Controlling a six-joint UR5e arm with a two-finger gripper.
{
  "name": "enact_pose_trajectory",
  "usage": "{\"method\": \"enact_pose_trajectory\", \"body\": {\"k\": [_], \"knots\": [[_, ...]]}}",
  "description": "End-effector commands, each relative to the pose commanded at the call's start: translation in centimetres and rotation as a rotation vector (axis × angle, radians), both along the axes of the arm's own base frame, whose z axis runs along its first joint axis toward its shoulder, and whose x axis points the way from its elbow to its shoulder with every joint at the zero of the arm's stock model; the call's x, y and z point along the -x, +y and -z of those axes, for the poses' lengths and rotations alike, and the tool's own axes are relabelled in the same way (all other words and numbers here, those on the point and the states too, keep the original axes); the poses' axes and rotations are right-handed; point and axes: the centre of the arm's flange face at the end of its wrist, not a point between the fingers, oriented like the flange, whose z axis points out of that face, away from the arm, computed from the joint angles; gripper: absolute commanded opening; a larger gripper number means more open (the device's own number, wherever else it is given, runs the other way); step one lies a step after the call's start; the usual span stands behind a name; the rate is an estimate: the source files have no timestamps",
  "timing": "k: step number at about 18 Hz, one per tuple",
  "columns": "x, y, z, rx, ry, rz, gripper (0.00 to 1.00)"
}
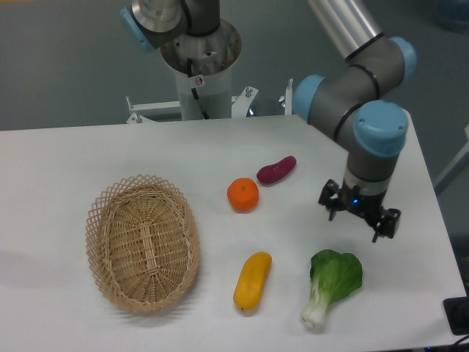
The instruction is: Place the mango on the table
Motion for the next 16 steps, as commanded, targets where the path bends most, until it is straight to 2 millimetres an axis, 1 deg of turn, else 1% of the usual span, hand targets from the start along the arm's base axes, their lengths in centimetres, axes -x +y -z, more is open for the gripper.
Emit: {"method": "enact_pose_trajectory", "body": {"k": [3,4,16], "knots": [[1.05,-1.11,-0.18,0.007,0.001,0.019,1.00],[1.12,-1.33,-0.20,0.011,0.003,0.034,1.00],[0.85,-1.40,0.37,0.020,0.000,0.047,1.00]]}}
